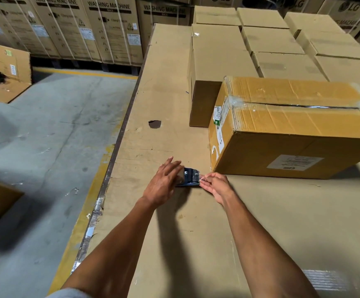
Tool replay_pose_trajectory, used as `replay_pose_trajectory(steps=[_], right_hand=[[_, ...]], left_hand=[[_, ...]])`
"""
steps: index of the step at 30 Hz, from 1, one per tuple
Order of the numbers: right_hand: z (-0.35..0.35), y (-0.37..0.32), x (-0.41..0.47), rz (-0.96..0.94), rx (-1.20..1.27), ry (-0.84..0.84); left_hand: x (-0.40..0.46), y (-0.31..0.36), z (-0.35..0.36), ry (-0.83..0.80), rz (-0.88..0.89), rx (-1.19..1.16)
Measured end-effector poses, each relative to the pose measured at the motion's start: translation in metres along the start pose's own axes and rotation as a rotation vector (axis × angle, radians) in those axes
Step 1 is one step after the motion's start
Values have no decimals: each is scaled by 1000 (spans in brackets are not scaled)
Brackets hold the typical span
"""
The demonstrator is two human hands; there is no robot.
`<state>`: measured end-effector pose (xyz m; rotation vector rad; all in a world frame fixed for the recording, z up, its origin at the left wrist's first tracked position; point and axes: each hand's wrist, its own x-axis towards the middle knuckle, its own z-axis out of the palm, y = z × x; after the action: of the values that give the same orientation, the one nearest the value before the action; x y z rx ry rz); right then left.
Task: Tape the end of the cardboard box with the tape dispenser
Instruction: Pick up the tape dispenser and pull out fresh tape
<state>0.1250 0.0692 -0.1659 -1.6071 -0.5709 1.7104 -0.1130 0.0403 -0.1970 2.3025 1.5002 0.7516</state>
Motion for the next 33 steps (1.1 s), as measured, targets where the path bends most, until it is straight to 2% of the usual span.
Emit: replay_pose_trajectory(steps=[10, 17, 25, 29, 33], right_hand=[[-14, -8, -7, 136, 71, -102], [8, 0, 9, 14, -42, -38], [49, -24, 47, -25, 8, -9], [61, -37, 65, -23, 15, 13], [65, -45, 87, -25, 28, 9]], left_hand=[[-3, 11, 1, -6, 14, 42], [5, 9, -6, -30, -7, 73], [40, -31, -24, -93, -26, 126], [61, -55, -28, -151, 37, 168], [85, -77, -22, -124, 91, 249]])
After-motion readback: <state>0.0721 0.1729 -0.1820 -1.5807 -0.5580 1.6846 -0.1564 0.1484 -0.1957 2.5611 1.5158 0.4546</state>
